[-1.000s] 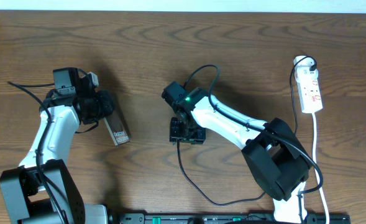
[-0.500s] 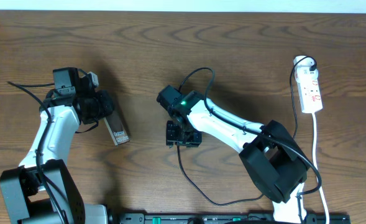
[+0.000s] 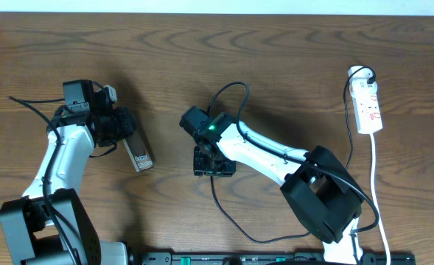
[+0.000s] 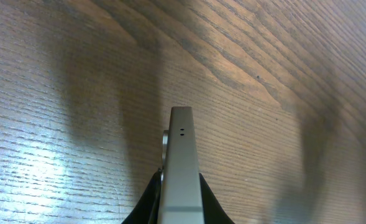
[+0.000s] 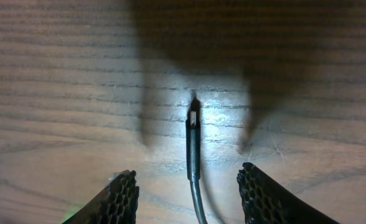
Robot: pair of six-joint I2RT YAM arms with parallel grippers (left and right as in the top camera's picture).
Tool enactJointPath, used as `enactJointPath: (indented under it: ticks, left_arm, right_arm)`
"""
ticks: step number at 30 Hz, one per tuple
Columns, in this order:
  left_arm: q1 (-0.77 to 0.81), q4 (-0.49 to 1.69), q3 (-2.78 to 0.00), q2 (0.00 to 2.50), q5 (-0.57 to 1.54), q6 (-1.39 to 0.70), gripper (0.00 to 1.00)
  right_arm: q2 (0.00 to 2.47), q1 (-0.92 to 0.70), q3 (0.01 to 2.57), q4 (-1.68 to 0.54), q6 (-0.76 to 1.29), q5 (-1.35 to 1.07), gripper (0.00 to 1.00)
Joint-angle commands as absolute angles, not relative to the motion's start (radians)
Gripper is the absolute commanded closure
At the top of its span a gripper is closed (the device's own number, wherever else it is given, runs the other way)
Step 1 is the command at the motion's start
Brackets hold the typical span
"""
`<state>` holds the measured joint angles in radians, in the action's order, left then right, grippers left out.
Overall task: Plug charger to phone and switch on socket
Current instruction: 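Close the right gripper on the cable connector and lift it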
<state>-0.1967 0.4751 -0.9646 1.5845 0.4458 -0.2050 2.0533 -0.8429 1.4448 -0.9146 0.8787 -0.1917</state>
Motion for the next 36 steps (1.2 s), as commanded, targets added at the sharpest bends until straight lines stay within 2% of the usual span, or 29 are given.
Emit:
enactJointPath:
  ticks: [1, 14, 18, 20, 28, 36]
  left_arm:
    - [-0.203, 0.477, -0.968, 1.588, 0.463, -0.196, 0.93]
    - [-0.203, 0.476, -0.968, 1.588, 0.463, -0.196, 0.93]
    - [-0.203, 0.474, -0.968, 1.588, 0.463, -0.196, 0.93]
    - [-0.203, 0.474, -0.968, 1.588, 0.463, -0.196, 0.93]
    - [-0.203, 0.474, -0.968, 1.588, 0.463, -0.196, 0.92]
    - [-0.203, 0.474, -0.968, 1.588, 0.463, -0.196, 0.93]
  right_arm:
    - [2.078, -0.846, 1.458, -0.913, 0.897, -0.157, 0.48]
    - [2.138, -0.839, 1.459, -0.905, 0.881, -0.162, 0.51]
    - [2.139, -0.828, 1.459, -0.905, 0.874, -0.147, 0.6]
    - [2.14, -0.825, 1.459, -0.905, 0.874, -0.136, 0.68]
    - [2.14, -0.825, 1.459, -0.905, 0.875, -0.132, 0.75]
    - [2.141, -0.826, 1.459, -0.91, 0.875, -0.133, 0.95]
